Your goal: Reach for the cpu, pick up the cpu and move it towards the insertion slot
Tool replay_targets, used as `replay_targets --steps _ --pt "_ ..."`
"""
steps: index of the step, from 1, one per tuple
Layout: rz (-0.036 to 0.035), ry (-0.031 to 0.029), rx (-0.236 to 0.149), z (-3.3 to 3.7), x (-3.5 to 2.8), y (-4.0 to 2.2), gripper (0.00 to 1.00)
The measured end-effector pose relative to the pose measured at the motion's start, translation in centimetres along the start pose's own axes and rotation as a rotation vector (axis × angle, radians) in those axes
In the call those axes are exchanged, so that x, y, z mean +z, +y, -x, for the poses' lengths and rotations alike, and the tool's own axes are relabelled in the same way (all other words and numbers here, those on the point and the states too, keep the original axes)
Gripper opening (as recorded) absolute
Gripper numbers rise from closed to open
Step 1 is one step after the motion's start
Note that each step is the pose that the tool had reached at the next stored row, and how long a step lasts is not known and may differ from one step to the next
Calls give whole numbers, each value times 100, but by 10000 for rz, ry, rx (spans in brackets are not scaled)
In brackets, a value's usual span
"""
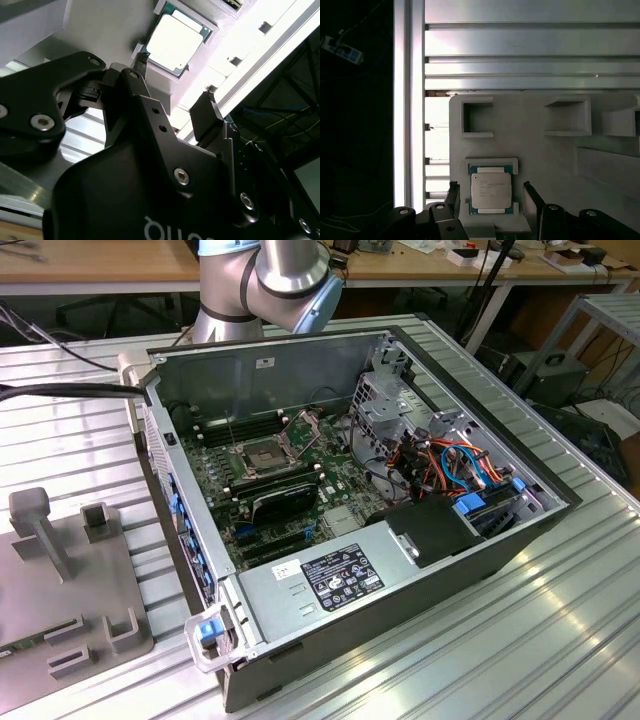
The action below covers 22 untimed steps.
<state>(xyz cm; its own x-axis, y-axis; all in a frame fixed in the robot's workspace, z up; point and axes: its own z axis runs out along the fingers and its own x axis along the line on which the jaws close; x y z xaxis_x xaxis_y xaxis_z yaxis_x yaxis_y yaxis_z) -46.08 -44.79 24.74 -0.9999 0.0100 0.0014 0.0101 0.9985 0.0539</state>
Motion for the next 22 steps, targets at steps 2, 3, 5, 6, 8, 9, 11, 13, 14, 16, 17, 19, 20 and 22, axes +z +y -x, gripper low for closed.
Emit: replay_targets --steps 2,3,5,6,8,9,11,13,14,16,17,19,20,22 --pt "0 2 0 0 45 -2 62" --pt "-10 1 0 1 80 -5 62" --pt "-30 2 4 0 155 -8 62" --pt "-33 3 5 0 183 -10 62" --pt "-78 2 5 1 229 -13 62" --pt "-92 2 5 1 235 -14 62" --pt "-124 0 5 1 250 -17 62" --pt "-161 2 6 1 277 -21 62" --pt "-186 1 5 1 302 -25 62" --pt "-309 1 9 0 329 -29 62" --pt "-398 2 7 0 334 -30 62" --pt "-503 -1 5 1 341 -32 62" --pt "-504 -1 4 1 341 -32 62" --pt "-506 -1 5 1 341 -32 62"
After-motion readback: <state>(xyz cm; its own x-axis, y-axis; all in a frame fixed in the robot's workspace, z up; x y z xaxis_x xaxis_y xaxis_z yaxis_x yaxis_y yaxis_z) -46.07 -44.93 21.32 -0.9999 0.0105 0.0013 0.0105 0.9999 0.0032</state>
